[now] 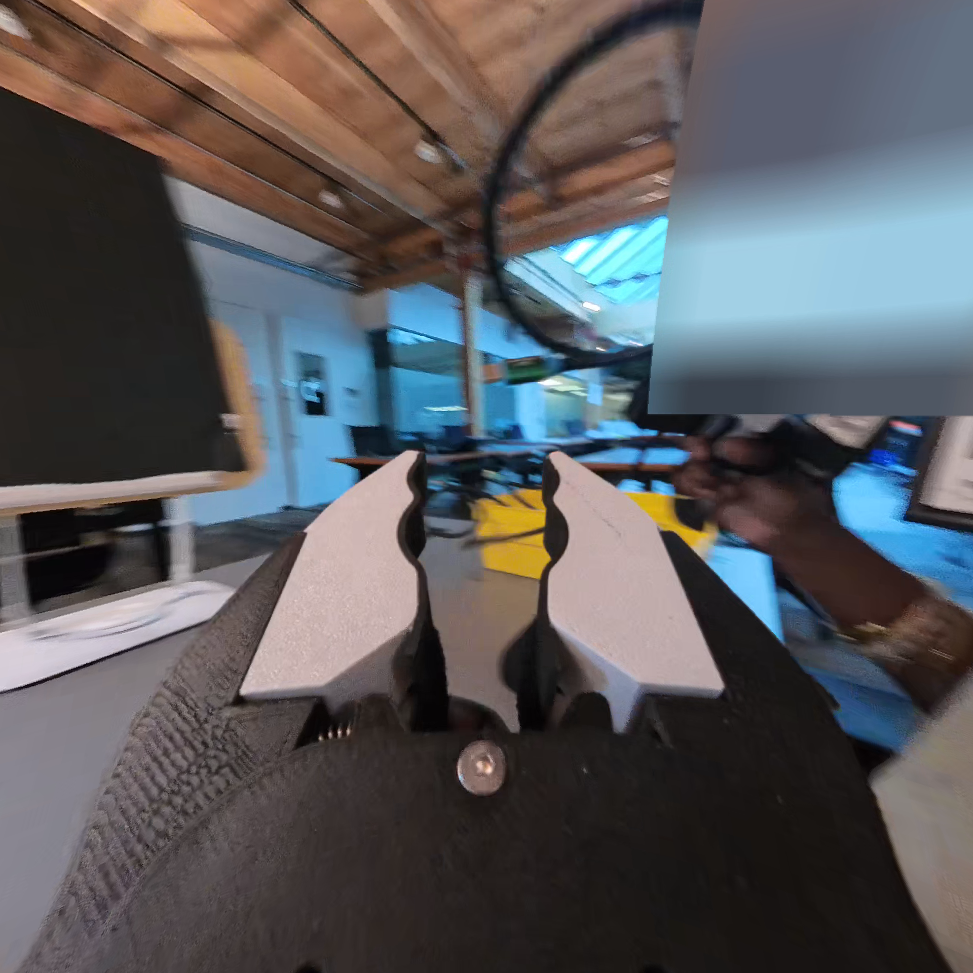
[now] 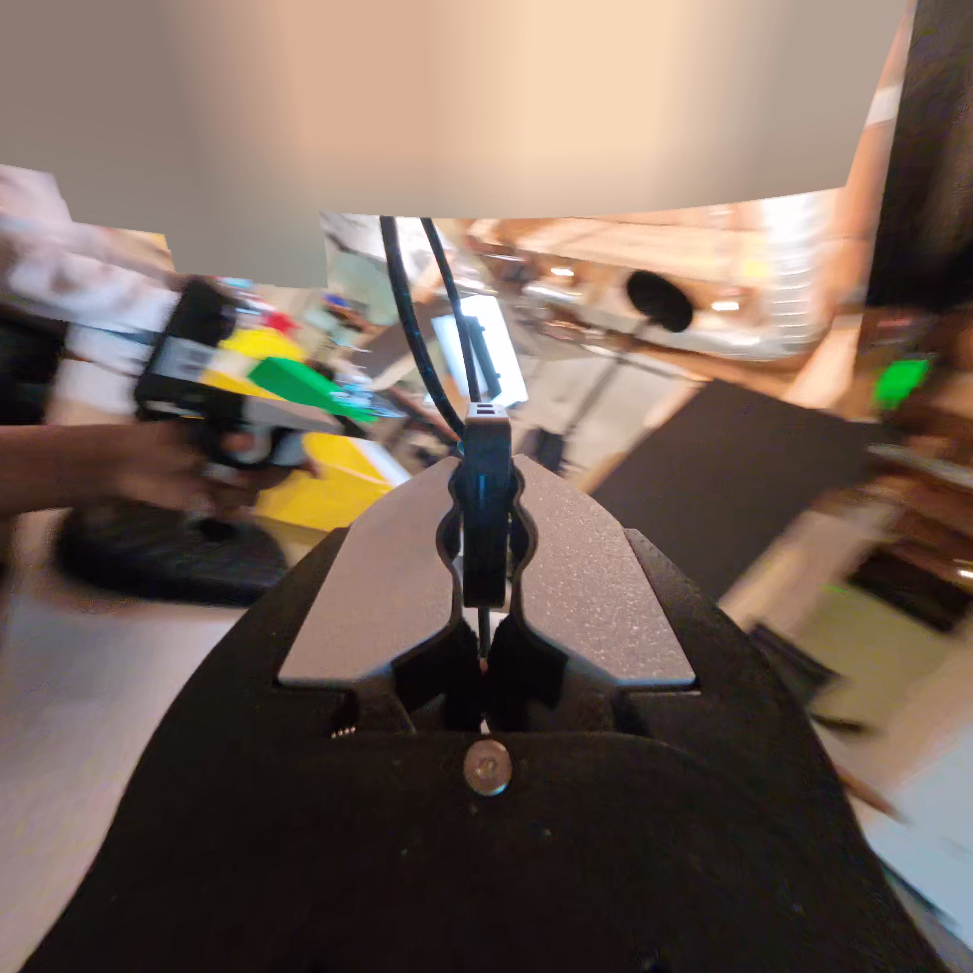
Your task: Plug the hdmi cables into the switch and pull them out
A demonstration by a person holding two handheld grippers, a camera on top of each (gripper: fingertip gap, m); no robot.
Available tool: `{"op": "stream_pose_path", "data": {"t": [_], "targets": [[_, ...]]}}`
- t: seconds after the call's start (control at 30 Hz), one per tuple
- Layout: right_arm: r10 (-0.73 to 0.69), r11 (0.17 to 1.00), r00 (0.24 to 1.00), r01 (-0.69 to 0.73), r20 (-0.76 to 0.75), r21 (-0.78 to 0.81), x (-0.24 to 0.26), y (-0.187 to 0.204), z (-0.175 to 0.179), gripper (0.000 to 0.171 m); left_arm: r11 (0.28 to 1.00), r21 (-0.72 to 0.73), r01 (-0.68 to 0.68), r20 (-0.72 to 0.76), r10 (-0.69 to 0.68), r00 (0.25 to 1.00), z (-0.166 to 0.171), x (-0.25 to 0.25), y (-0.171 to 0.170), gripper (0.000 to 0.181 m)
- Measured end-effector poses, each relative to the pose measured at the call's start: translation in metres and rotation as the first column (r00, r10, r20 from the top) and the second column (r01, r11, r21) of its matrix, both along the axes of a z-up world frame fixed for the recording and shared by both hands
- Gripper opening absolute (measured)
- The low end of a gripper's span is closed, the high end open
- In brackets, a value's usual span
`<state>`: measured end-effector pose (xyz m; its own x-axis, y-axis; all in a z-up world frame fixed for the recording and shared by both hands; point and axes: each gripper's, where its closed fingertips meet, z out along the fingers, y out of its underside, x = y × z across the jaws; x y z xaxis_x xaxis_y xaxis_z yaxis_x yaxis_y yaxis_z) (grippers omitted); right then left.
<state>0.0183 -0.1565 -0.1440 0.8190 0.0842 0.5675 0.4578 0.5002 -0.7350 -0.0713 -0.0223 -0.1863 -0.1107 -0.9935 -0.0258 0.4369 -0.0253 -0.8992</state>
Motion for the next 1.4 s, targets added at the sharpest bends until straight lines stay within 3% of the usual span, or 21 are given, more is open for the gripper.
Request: {"op": "stream_pose_path", "data": {"t": [0.07,0.13,0.2,0.3,0.4,0.53,0.6,0.67,0.8,0.93,1.07,1.13,1.2,1.23,1.3,1.4], "targets": [[-0.256,0.959,0.966,0.257,-0.027,0.119,0.040,-0.021,0.021,0.014,0.986,-0.043,-0.162,0.033,0.163,0.986,-0.001,-0.009,0.033,0.039],[-0.484,0.851,0.873,0.485,-0.058,0.203,0.078,-0.047,0.034,0.014,0.958,-0.061,-0.279,0.046,0.282,0.958,-0.007,-0.015,0.057,0.037],[-0.664,0.718,0.745,0.660,-0.068,0.221,0.114,-0.067,0.034,0.014,0.927,-0.063,-0.370,0.052,0.373,0.926,-0.017,-0.017,0.072,0.036],[-0.879,0.466,0.476,0.862,-0.003,0.198,0.168,-0.085,0.011,0.014,0.912,-0.028,-0.410,0.044,0.411,0.911,-0.021,-0.014,0.075,0.036],[-0.956,0.272,0.258,0.957,0.137,0.100,0.218,-0.085,-0.035,0.014,0.906,0.037,-0.422,0.055,0.420,0.906,-0.021,-0.011,0.069,0.033],[-0.937,0.118,0.165,0.979,0.308,-0.165,0.269,-0.075,-0.107,0.014,0.903,0.029,-0.429,0.035,0.428,0.903,-0.024,-0.010,0.072,0.032],[-0.905,0.088,0.199,0.952,0.376,-0.292,0.278,-0.070,-0.132,0.014,0.905,-0.005,-0.425,0.042,0.425,0.904,-0.023,-0.013,0.076,0.031],[-0.887,0.118,0.274,0.913,0.371,-0.391,0.279,-0.065,-0.146,0.019,0.906,-0.047,-0.420,0.047,0.422,0.905,-0.023,-0.016,0.080,0.031],[-0.868,0.319,0.484,0.715,0.110,-0.623,0.267,-0.060,-0.156,0.056,0.906,-0.086,-0.413,0.053,0.419,0.907,-0.022,-0.019,0.084,0.030],[-0.809,0.546,0.564,0.611,-0.168,-0.574,0.251,-0.070,-0.120,0.081,0.889,-0.059,-0.454,0.063,0.457,0.887,-0.022,-0.019,0.086,0.032],[-0.622,0.746,0.738,0.458,-0.262,-0.483,0.209,-0.076,-0.089,0.120,0.883,-0.046,-0.467,0.082,0.470,0.879,-0.021,-0.019,0.086,0.046],[-0.591,0.715,0.786,0.404,-0.184,-0.570,0.190,-0.075,-0.099,0.126,0.887,-0.044,-0.459,0.097,0.461,0.882,-0.019,-0.017,0.084,0.069],[-0.581,0.579,0.814,0.393,-0.023,-0.715,0.177,-0.076,-0.128,0.127,0.900,-0.050,-0.433,0.104,0.436,0.894,-0.016,-0.014,0.082,0.102],[-0.571,0.483,0.818,0.408,0.075,-0.775,0.174,-0.078,-0.145,0.117,0.906,-0.055,-0.419,0.100,0.422,0.901,-0.016,-0.012,0.081,0.113],[-0.568,0.335,0.795,0.458,0.211,-0.824,0.179,-0.078,-0.166,0.073,0.915,-0.059,-0.398,0.099,0.402,0.910,-0.016,-0.010,0.079,0.124],[-0.587,0.249,0.780,0.428,0.216,-0.869,0.183,-0.063,-0.189,0.039,0.908,-0.031,-0.418,0.091,0.419,0.903,-0.017,-0.008,0.079,0.127]]}}
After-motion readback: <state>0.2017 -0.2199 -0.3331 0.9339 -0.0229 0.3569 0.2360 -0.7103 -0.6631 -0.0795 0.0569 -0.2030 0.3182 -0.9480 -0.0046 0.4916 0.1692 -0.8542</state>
